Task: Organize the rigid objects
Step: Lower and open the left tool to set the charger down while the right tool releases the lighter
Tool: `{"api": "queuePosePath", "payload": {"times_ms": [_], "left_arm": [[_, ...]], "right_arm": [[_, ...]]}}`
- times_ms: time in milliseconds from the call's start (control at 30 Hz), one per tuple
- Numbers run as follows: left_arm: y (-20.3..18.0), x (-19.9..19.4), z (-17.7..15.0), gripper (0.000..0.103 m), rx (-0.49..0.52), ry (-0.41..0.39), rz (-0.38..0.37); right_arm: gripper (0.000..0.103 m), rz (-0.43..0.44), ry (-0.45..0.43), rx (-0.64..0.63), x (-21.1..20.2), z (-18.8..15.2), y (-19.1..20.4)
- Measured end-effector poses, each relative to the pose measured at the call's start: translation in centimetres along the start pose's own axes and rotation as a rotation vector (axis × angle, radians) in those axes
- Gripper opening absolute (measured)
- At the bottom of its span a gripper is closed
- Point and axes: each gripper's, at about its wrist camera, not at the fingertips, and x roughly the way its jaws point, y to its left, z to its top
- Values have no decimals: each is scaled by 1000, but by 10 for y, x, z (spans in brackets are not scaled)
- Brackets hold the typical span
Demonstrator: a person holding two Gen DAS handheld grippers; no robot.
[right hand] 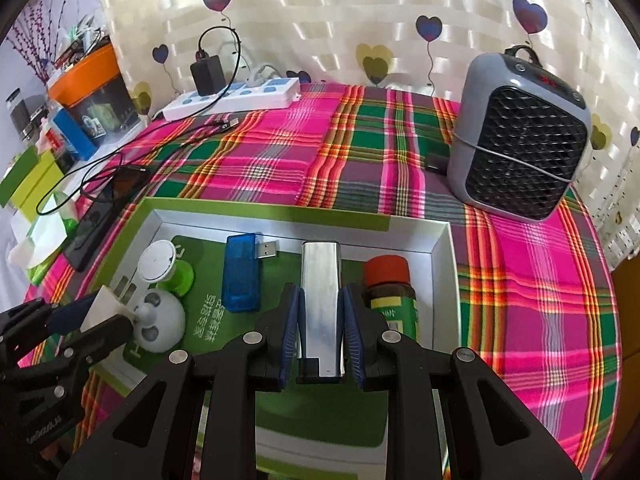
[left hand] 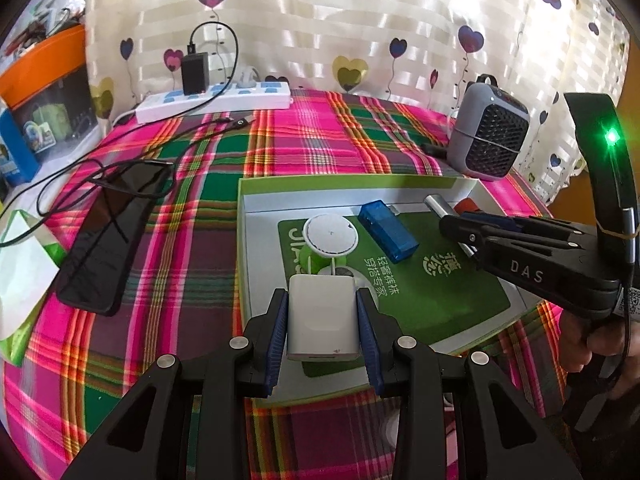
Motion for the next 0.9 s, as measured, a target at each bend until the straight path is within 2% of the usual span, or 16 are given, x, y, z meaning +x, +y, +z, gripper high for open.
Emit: {"api": "queuePosePath", "payload": {"times_ms": [433,900], "left_arm": [[2,9,3,32,-7,1,6],[-1,10,2,32,14,0,26]], "right_arm": [[24,-18,28,-8,19,3,0],[24,-15,30,-11,20,3,1]]}}
